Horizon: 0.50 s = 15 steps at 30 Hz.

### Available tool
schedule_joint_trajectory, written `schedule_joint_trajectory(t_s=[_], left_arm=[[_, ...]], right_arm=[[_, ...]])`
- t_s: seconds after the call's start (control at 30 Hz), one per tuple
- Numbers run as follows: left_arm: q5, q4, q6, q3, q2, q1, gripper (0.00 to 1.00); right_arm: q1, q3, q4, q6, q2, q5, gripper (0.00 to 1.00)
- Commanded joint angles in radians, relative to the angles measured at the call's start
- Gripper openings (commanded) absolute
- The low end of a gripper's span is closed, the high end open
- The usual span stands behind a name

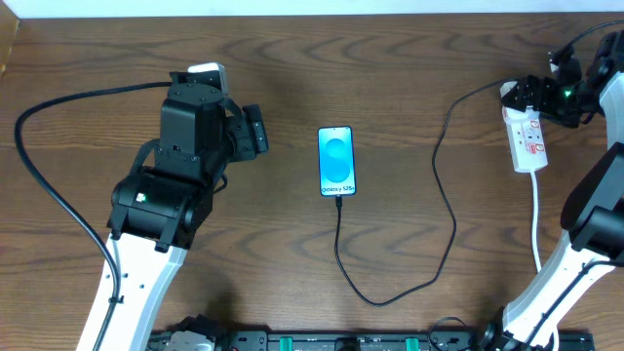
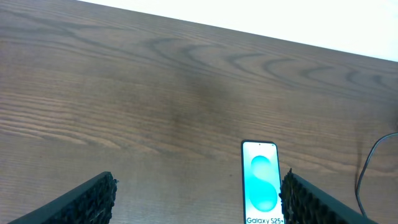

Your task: Plug charger to phone and switch on socket

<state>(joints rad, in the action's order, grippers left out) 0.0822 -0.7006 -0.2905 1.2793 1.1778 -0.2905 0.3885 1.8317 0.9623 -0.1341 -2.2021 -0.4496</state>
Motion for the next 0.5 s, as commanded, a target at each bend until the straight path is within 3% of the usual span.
schedule_joint_trajectory(t_s=[0.0,0.47], left_arm=[[0.016,-0.003,0.010,-0.004,0.005,0.004,0.84],[0.016,-0.003,0.010,-0.004,0.005,0.004,0.84]], right_arm=[[-0.011,-0.003,-0.002,0.018,-0.002,0.003,0.99],[-0.011,-0.159,-0.122,0.033,-0.002,-0.050,0.99]])
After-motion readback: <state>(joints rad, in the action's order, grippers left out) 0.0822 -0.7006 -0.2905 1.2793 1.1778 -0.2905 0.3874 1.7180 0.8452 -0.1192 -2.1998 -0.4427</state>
